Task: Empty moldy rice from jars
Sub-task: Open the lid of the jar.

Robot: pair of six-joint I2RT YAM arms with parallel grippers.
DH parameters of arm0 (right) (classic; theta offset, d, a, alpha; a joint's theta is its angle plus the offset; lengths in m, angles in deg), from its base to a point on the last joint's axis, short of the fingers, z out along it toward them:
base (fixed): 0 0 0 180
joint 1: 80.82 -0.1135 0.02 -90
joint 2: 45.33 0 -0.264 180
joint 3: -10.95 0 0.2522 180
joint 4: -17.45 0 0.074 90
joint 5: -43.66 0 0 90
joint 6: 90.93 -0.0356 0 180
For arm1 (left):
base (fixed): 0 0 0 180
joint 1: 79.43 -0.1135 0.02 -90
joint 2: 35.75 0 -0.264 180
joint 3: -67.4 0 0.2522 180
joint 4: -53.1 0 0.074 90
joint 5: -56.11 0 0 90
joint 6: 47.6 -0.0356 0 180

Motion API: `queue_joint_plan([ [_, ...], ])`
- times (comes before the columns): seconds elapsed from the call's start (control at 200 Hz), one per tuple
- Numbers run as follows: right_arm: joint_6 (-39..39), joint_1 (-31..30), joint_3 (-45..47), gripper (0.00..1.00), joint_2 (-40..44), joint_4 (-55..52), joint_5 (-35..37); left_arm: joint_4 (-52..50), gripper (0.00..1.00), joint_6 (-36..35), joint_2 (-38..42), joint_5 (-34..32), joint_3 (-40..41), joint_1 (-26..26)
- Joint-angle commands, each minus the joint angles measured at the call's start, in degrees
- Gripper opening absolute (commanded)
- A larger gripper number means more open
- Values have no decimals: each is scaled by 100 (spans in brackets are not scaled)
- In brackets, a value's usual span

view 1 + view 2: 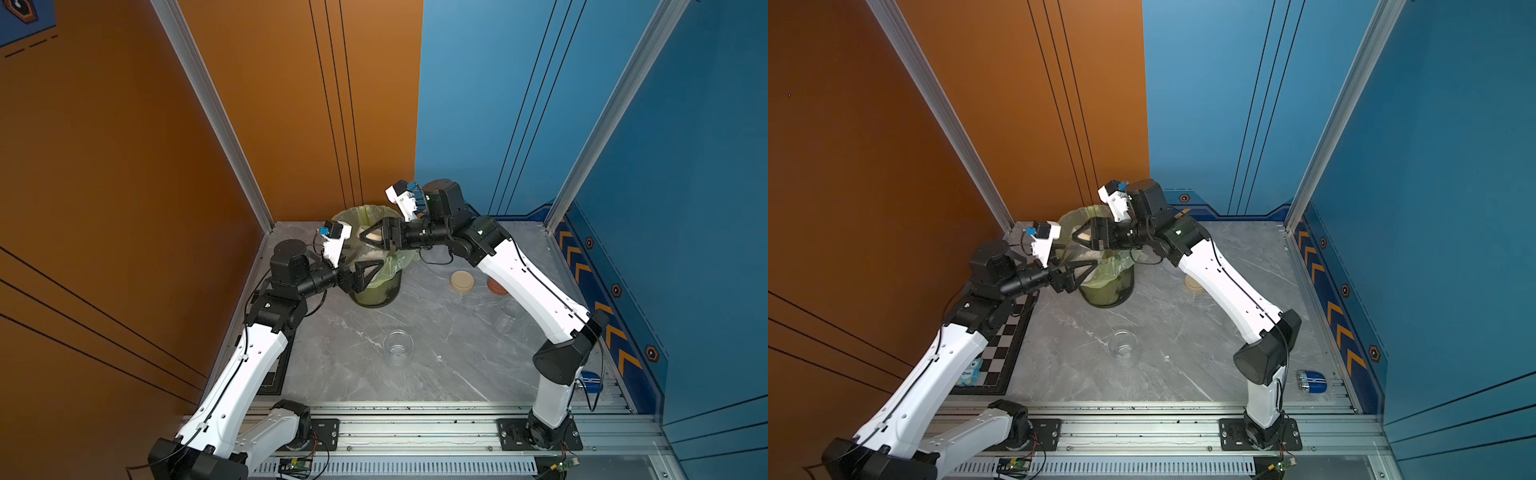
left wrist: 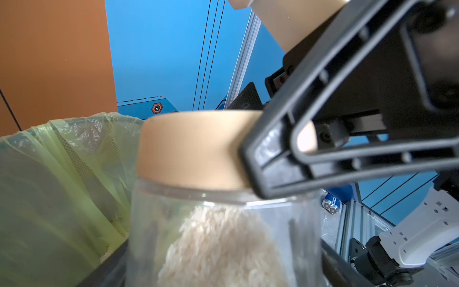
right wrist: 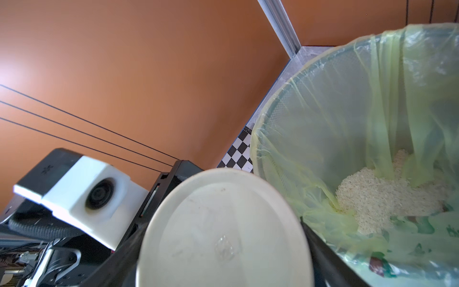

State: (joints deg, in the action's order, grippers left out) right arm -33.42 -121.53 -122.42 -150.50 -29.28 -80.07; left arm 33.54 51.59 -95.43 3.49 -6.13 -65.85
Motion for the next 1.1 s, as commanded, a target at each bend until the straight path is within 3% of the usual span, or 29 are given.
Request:
queue_joint_plan([
  [0.0,113,262,384,57,234,1085,-440,494,0,176,264,181,-106,-14],
  [0.21,-11,321,462,57,168,1596,-756,497,0,206,314,208,-73,-31],
  [0.651,-91,588,523,55,174,1588,-543,408,0,180,361,190,-88,-80],
  [1.096,185,1212,2223,50,1198,1597,202,261,0,119,440,173,-114,-129],
])
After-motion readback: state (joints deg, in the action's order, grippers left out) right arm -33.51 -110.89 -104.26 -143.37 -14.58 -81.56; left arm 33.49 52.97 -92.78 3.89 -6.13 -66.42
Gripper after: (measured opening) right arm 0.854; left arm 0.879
